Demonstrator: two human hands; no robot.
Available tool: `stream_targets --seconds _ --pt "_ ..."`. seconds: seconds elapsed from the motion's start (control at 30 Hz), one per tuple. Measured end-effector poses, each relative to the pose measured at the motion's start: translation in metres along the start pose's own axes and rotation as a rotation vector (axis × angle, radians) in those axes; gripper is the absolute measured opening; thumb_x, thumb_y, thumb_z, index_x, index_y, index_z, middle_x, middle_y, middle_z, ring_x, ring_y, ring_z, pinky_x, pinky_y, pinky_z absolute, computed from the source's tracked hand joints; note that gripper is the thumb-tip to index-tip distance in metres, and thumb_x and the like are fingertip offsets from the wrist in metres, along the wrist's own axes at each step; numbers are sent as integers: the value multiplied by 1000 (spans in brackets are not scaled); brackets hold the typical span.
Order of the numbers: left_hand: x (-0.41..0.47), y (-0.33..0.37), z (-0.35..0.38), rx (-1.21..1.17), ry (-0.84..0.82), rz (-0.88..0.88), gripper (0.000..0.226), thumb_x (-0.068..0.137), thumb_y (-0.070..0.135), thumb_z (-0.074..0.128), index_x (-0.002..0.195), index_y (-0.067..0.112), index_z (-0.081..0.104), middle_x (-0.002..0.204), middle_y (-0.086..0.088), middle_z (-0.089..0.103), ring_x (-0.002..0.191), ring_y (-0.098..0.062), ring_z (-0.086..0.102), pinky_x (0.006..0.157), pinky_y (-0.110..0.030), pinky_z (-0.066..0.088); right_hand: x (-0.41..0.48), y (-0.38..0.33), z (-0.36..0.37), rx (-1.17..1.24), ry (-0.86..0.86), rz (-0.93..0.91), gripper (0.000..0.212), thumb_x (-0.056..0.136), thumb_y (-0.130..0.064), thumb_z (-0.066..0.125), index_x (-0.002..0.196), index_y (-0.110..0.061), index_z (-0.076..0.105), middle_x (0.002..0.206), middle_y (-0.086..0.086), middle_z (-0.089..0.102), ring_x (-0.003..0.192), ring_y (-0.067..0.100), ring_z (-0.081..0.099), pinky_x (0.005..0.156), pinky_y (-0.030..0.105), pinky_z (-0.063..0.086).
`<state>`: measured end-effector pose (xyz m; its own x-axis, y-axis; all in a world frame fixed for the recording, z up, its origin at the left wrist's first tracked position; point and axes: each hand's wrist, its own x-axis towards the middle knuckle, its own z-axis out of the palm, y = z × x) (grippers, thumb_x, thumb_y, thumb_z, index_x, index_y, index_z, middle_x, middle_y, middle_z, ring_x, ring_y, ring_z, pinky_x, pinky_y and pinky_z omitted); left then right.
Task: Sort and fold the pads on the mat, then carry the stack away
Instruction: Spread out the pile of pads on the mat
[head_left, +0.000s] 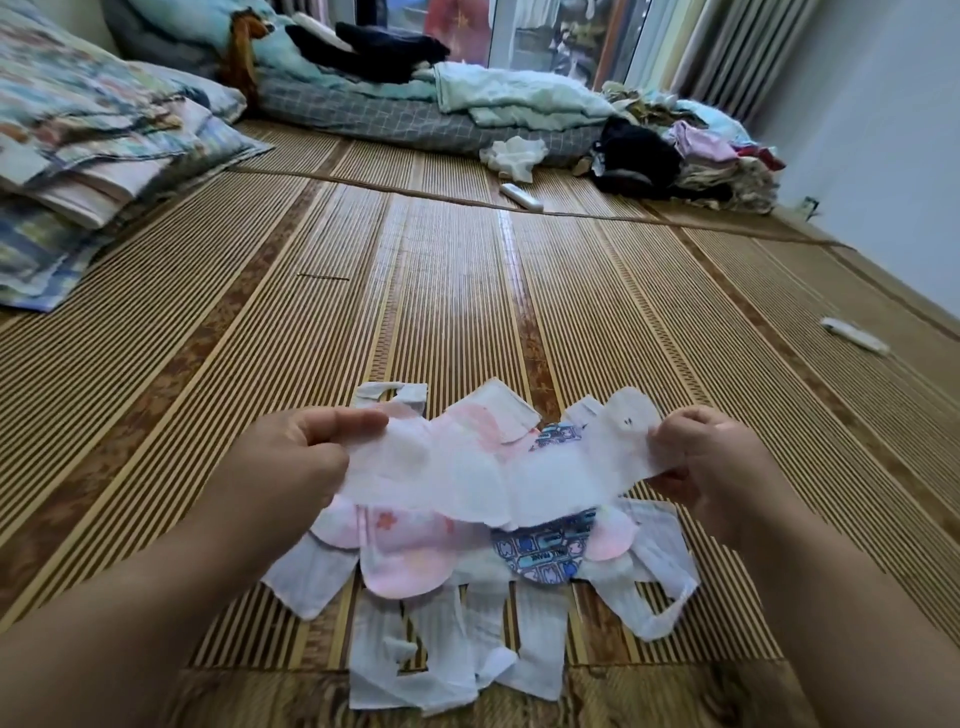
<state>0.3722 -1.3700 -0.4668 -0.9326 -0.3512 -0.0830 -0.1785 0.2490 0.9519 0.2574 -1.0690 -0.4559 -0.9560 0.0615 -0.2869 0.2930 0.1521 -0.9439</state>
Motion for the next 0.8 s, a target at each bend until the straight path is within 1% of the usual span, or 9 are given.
stream_targets --seconds 0.07,0.13,0.23,0.37,0.43,0.5,0.57,0.7,0.8 --pt "-9 -3 -4 74 -11 19 51 79 -4 46 83 39 75 76 26 71 48 -15 54 48 -28 45 -6 9 0 -15 -50 41 9 85 2 55 77 -4 54 77 14 56 65 24 54 55 32 51" --pt "-16 -5 -7 143 -23 27 49 80 -3 47 84 38 74 80 31 69 41 -11 48 41 -20 41 -10 15 2 -40 -107 86 7 83 5 59 85 -1 56 81 18 60 64 23 56 57 31 50" --pt "-19 -5 -8 211 -34 16 49 82 -2 46 84 40 71 76 35 67 36 -8 43 34 -17 35 -6 17 6 -85 -139 120 21 81 7 60 101 1 58 91 21 65 68 22 58 60 32 49" --pt "-18 -6 -9 198 -22 -5 50 82 -5 46 84 38 71 69 33 67 34 -5 40 32 -15 32 -2 15 7 -86 -91 84 24 81 7 61 102 -4 59 93 19 67 73 23 62 62 31 53" --pt "-17 -7 -11 193 -15 -11 49 82 -5 46 85 37 71 66 32 67 34 -5 40 33 -14 31 1 18 8 -234 5 14 17 81 -1 63 97 -6 62 89 15 68 73 23 64 63 34 56" --pt "-17 -7 -11 202 -11 -9 49 81 -5 46 86 37 71 67 30 68 34 -6 41 32 -14 32 4 22 11 -533 73 -76 8 81 -17 67 86 -11 67 81 11 69 72 24 66 68 44 59" --pt "-15 -7 -10 197 -8 -5 49 82 -5 47 86 37 71 66 20 71 34 -5 40 32 -14 31 4 25 15 -757 17 -64 21 78 -32 71 77 -11 69 77 11 71 67 23 65 72 49 58" --pt "-11 -6 -8 179 -10 -12 48 83 -6 46 89 34 71 59 8 67 32 -5 40 30 -13 28 7 25 23 -939 5 -66 37 72 -48 72 73 -11 71 74 5 71 70 20 67 68 40 57" --pt "-10 -6 -8 200 -16 -15 48 83 -6 45 90 34 71 52 23 64 30 -5 37 29 -14 25 4 24 27 -968 46 -175 41 69 -57 70 74 -16 64 69 -11 61 63 11 61 54 32 49"
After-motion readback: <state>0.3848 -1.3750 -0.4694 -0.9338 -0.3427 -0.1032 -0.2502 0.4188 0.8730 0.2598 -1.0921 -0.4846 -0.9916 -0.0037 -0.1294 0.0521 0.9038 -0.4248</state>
